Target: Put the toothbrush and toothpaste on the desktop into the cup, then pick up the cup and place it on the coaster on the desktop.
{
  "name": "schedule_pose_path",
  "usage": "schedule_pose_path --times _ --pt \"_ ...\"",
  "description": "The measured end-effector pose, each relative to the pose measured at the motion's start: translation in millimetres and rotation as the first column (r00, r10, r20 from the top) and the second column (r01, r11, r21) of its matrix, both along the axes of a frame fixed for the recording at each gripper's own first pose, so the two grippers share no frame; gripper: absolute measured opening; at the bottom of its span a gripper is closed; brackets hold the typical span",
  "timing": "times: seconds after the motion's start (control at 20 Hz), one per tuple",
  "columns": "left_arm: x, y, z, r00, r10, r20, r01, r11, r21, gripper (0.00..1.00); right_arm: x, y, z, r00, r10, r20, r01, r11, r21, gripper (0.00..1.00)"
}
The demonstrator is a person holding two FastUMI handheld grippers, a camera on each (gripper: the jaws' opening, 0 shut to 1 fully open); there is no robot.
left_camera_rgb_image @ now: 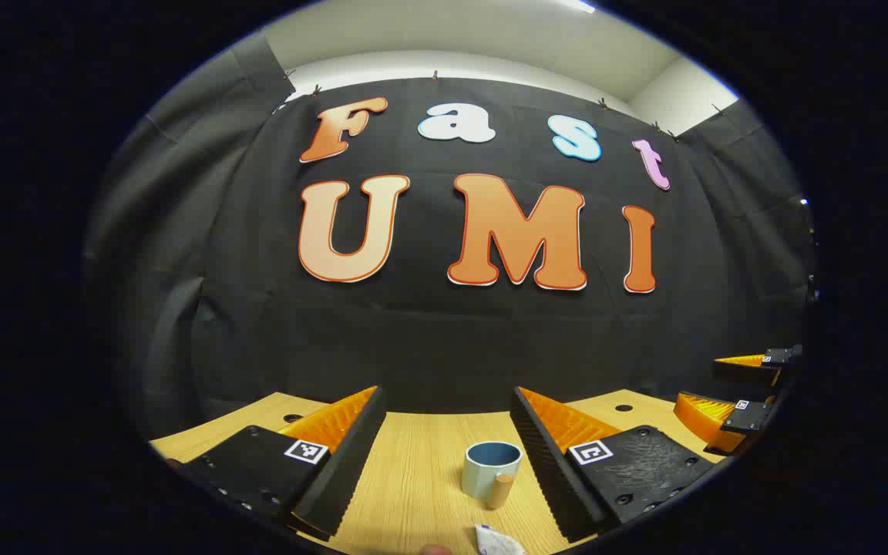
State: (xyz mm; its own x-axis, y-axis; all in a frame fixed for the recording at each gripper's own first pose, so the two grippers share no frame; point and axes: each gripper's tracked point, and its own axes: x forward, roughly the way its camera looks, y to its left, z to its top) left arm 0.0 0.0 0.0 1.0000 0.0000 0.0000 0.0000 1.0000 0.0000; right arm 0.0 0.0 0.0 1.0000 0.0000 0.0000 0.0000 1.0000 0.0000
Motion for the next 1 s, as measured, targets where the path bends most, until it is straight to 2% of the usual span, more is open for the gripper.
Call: schedule_pose_path --times 0.25,0.4,0.45,0.5,0.75,1.0 --pt "4.6 -5.7 -4.2 1.0 0.008 -0.018 -0.007 1.0 0.009 0.97 3.7 4.3 -7.8 0.999 0.043 -0.032 -0.041 0.998 0.049 0.99" --pt "6.7 -14.4 -8.5 0.999 0.003 -0.045 -0.003 1.0 0.012 1.0 6.0 -0.4 -11.6 0.998 0.04 -0.049 -0.037 0.998 0.051 0.99" --pt "7.5 -17.2 -10.3 0.999 0.001 -0.051 0.0 1.0 0.008 0.97 5.7 -0.9 -12.9 0.998 0.04 -0.055 -0.037 0.998 0.053 0.99" --pt "7.8 -20.3 -11.2 0.998 -0.003 -0.057 0.004 1.0 0.004 1.0 5.2 0.0 -14.7 0.997 0.045 -0.058 -0.042 0.998 0.052 0.98" --pt "4.6 -31.8 -19.5 0.996 -0.012 -0.093 0.012 1.0 0.007 0.98 1.4 3.6 -27.9 0.993 0.065 -0.096 -0.06 0.997 0.054 0.98" --pt "-2.8 -41.8 -50.4 0.98 -0.015 -0.201 0.018 1.0 0.013 0.98 -8.5 17.9 -57.9 0.976 0.109 -0.186 -0.095 0.992 0.083 0.99"
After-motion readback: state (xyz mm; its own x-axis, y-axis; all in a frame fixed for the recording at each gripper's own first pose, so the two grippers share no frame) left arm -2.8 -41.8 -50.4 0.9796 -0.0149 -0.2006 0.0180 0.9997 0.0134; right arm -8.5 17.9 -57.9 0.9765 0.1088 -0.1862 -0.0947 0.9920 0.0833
